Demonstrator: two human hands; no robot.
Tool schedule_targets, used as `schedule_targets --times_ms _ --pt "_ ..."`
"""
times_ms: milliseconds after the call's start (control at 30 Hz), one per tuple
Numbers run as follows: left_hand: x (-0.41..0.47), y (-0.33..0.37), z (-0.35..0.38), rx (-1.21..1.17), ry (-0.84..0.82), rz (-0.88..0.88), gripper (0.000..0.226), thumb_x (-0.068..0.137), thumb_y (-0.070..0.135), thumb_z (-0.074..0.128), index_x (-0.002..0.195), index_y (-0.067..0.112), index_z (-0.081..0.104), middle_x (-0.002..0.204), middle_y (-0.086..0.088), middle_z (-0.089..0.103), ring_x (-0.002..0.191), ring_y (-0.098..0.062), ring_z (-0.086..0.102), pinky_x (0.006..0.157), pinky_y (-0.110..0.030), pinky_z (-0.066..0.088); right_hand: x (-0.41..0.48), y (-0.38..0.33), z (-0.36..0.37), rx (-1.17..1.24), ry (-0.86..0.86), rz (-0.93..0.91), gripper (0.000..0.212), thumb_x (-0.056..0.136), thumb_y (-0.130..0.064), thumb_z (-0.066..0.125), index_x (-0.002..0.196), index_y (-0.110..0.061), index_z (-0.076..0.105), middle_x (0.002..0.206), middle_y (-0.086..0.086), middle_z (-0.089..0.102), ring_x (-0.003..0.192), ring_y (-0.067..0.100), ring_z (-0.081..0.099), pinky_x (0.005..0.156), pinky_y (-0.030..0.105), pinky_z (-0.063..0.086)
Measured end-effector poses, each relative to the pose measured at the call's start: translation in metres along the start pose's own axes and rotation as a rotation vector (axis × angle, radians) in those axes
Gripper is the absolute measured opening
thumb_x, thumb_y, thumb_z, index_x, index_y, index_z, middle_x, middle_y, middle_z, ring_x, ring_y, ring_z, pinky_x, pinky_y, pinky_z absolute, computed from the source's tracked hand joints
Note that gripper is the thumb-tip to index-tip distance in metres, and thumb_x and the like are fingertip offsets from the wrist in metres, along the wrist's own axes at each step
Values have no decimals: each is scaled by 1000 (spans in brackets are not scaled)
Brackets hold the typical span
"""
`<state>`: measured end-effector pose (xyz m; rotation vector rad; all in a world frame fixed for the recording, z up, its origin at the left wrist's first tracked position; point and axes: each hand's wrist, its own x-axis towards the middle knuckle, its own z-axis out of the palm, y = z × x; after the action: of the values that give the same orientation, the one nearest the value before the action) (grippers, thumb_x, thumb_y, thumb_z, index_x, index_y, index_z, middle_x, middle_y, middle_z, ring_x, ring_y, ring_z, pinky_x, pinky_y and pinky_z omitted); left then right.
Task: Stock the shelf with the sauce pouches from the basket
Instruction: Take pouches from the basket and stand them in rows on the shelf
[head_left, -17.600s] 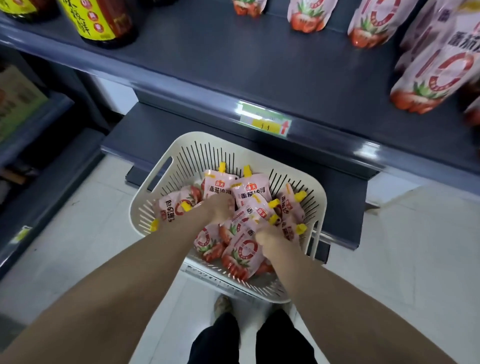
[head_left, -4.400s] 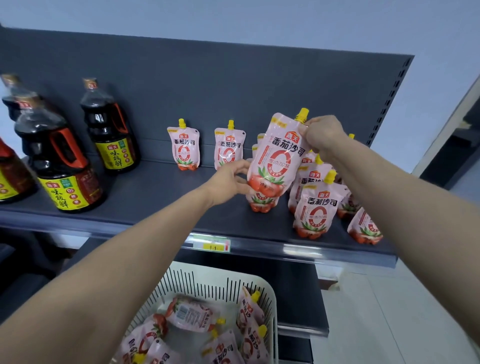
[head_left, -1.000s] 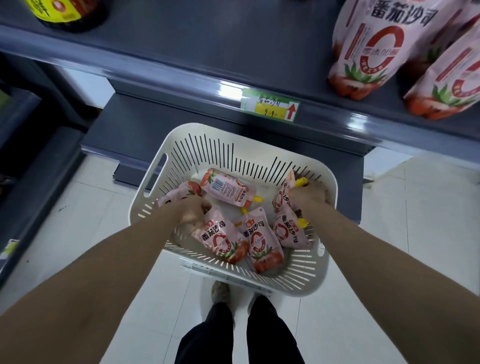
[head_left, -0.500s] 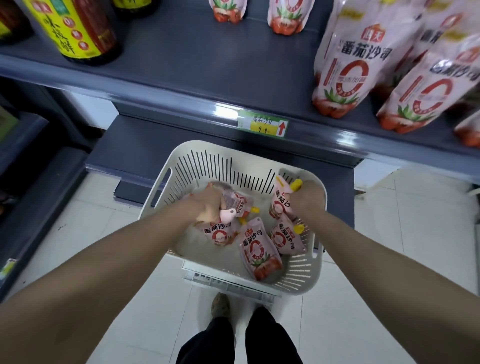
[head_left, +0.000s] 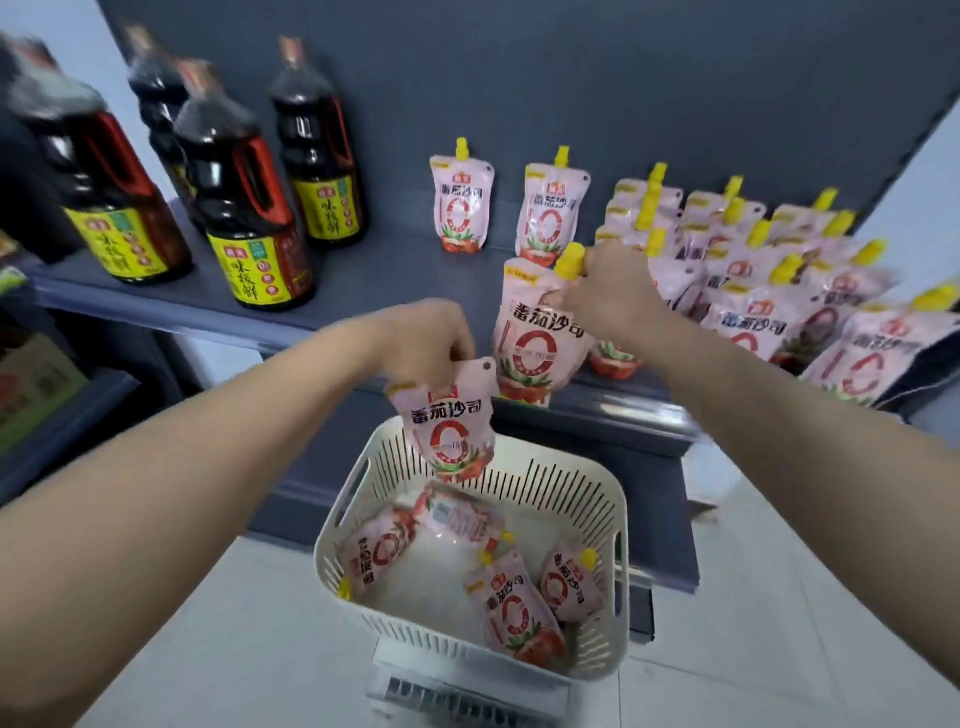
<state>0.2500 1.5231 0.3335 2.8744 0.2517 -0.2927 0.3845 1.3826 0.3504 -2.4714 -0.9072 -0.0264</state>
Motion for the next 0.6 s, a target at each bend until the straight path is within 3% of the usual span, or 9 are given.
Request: schedule_targets --times_ms 67,233,433,600 --pt "-3 1 -31 -28 83 -24 16 63 -2 55 63 11 65 53 0 60 42 -7 47 40 -18 40 20 -12 -25 21 52 5 40 83 -10 64 53 -11 37 63 7 45 71 23 48 57 27 34" --pt "10 0 -84 -109 293 -66 24 66 -2 65 71 21 68 57 14 55 52 -2 47 39 -5 34 73 -29 -68 124 114 31 34 81 -15 67 57 -13 42 75 6 52 75 24 50 65 30 40" --pt "58 -2 -106 -168 470 -111 26 70 -4 64 85 16 73 77 -1 64 69 -15 55 61 -23 43 144 -22 -75 39 91 18 20 81 -16 69 74 -7 52 86 9 56 80 24 55 69 33 48" --pt "104 -10 -103 -202 508 -121 27 70 -6 64 88 12 73 91 -7 70 81 -20 60 73 -29 53 198 -3 -60 -68 42 3 34 81 -15 69 61 -10 42 82 9 54 74 23 52 55 27 40"
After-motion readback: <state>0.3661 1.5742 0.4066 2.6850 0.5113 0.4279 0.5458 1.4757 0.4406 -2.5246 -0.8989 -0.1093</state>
